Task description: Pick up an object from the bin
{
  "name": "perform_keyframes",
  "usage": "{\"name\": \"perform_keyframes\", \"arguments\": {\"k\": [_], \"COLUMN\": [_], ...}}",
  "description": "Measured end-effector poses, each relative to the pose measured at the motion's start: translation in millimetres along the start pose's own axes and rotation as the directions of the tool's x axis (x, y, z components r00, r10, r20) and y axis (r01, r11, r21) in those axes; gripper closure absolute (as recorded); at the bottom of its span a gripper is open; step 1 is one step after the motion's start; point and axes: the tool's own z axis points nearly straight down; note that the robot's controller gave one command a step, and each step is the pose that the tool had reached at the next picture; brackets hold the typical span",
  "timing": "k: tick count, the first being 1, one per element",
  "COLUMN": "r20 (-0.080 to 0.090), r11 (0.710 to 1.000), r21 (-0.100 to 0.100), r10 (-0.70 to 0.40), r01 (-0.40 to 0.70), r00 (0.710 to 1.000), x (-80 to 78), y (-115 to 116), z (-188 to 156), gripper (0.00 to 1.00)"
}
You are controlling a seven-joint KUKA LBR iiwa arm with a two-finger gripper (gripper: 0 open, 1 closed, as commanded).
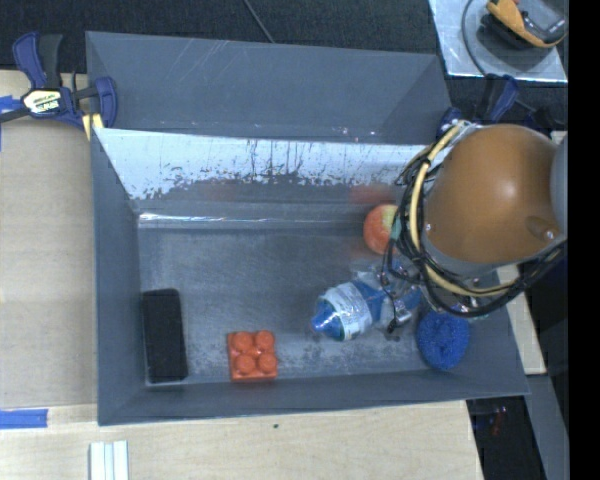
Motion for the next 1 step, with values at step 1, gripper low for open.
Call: {"name": "perform_keyframes", "arguments": {"k": [1], "r20": [0.002], "r11": [1.0], "r21": [0.001], "r10": [0.002], "r01": [-0.002], "r00": [1.0], "x": [-1.2], "y": [-0.5], "z": [-26.9], "gripper": [1.0]}}
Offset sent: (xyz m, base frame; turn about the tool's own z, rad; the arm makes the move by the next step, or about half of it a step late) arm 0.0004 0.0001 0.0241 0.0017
